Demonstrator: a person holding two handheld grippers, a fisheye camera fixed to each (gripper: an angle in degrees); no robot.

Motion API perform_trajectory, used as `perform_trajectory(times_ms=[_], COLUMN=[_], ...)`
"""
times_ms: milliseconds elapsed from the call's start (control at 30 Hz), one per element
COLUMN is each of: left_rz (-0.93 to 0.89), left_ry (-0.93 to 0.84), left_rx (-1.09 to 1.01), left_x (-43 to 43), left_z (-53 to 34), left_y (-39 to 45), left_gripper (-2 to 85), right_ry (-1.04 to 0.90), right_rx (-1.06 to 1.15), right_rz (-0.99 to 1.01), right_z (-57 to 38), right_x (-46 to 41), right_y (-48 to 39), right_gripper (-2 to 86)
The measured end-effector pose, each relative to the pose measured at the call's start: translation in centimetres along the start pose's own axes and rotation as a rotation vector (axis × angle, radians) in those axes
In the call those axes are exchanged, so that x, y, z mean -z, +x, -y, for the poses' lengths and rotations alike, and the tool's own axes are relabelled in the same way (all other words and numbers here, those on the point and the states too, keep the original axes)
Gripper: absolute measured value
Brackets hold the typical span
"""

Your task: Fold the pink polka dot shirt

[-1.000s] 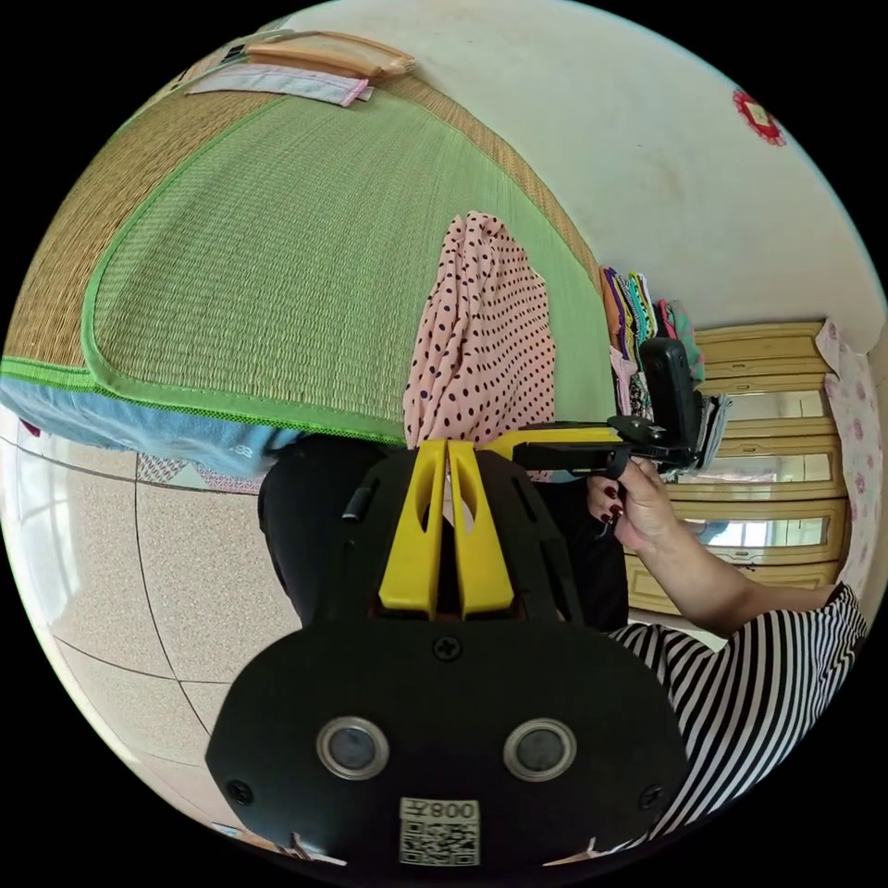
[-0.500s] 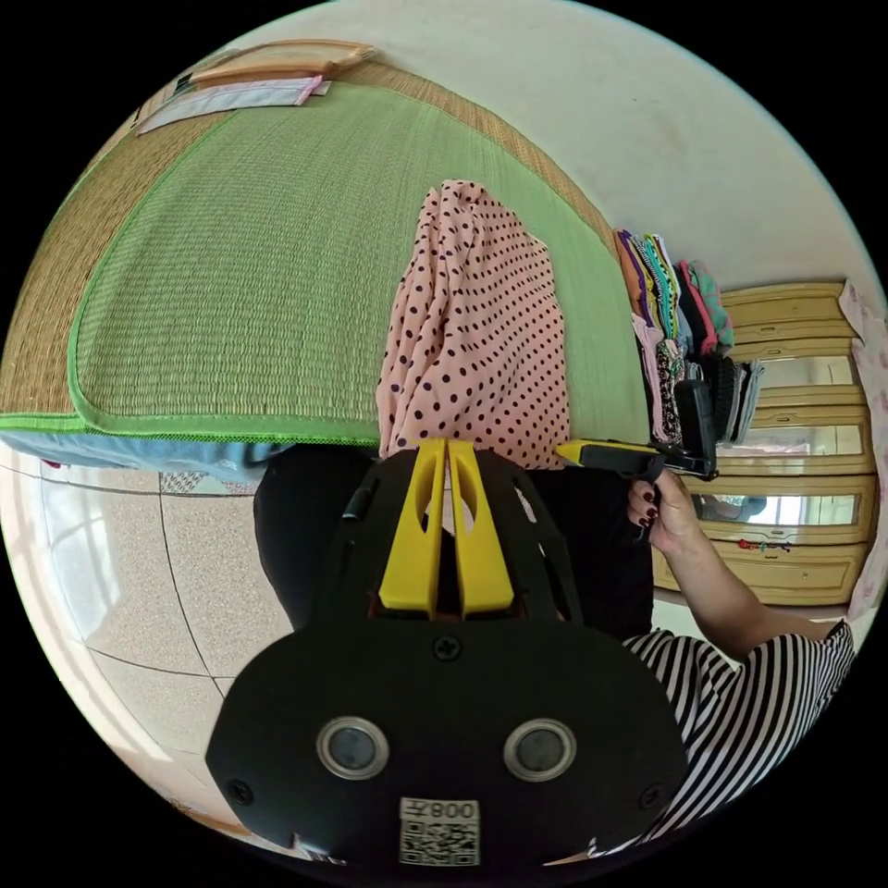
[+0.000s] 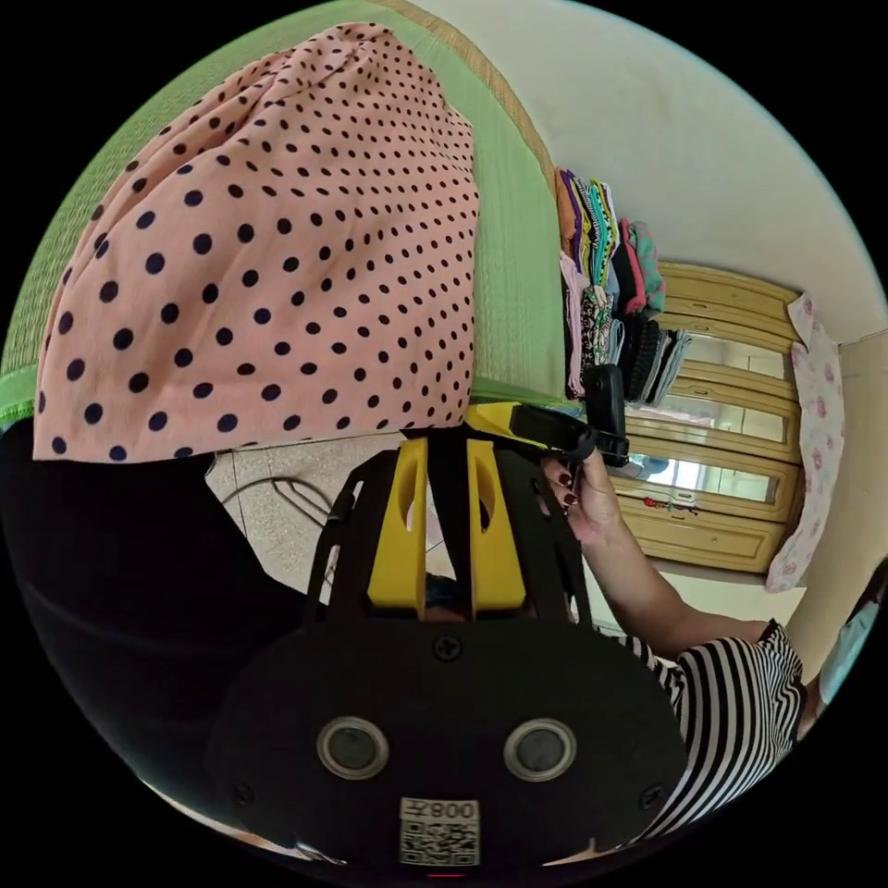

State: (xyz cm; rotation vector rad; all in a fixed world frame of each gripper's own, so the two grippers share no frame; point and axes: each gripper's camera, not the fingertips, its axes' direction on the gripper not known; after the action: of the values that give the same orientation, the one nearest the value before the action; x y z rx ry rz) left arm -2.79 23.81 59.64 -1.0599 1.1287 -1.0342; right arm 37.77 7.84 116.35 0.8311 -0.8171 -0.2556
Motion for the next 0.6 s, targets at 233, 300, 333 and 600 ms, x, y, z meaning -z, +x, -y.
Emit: perform_trajectory(times_ms=[233,300,333,600], left_rz=[-0.12,-0.136,-0.145,-0.167], left_ry=[0.051,0.055,0.058,0.051], left_rx=[0.082,0.084,0.084,0.064], left_x=[0.1,0.3,0.3,0.3], left_z=[1.3,1.3,1.4,2.0], left_y=[-2.4,-2.7,-2.9,-4.0], left_gripper=[2.0,1.7,1.6,1.7], right_ry=[0.005,0.014,0.017,0.026], right_rx=[-0.051,-0.06,-0.062,-0.087], right_rz=[0.103,0.134,0.149,0.217], right_z=[0.2,0.1,0.1,0.0], right_x=[1.1,1.4,1.6,2.6], right_y=[3.4,4.2,4.6,6.9], right_gripper=[9.6,9.6,9.5,9.6])
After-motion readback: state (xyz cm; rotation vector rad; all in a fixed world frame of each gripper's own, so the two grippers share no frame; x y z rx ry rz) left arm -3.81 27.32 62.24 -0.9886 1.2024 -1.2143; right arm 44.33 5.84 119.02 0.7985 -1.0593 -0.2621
